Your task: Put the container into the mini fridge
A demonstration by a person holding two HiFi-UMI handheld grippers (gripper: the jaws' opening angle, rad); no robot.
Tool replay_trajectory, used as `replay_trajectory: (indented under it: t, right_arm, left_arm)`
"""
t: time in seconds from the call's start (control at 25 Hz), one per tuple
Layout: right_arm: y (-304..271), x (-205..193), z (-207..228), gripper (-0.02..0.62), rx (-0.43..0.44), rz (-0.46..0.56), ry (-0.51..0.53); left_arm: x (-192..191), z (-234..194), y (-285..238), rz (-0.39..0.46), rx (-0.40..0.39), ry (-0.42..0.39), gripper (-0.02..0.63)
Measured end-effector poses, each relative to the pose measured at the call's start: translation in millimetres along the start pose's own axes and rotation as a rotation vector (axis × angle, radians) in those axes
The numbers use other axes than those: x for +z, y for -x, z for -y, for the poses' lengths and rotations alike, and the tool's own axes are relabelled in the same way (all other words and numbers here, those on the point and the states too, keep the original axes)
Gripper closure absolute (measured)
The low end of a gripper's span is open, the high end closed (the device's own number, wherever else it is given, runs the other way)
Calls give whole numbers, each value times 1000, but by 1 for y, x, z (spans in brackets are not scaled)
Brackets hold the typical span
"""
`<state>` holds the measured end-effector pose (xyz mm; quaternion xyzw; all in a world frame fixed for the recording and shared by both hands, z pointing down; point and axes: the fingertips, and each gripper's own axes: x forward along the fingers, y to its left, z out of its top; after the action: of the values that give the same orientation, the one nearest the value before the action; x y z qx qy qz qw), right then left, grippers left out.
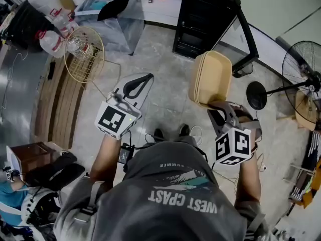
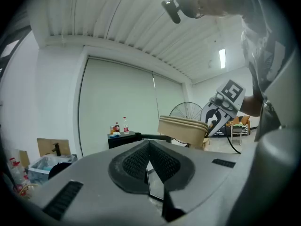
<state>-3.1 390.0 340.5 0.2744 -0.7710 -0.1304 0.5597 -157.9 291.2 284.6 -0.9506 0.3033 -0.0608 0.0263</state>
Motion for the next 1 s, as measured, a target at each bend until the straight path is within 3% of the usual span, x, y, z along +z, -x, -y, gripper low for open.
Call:
replay_trajectory:
  t: [0.44,0.6,1.0]
  right_arm:
    - [-17,-20,11,548,15,-2,-27]
    - [-36,-9,33,548,22,-1,-29]
    - [-71,-42,90,548,56,40,-8]
  left_arm:
    - [-8,6,-30,-5,-43,-17,589]
    - [-11,-21,-40,-14,-42,-5,589]
    - [-5,-37,-96,-46,9,-4,589]
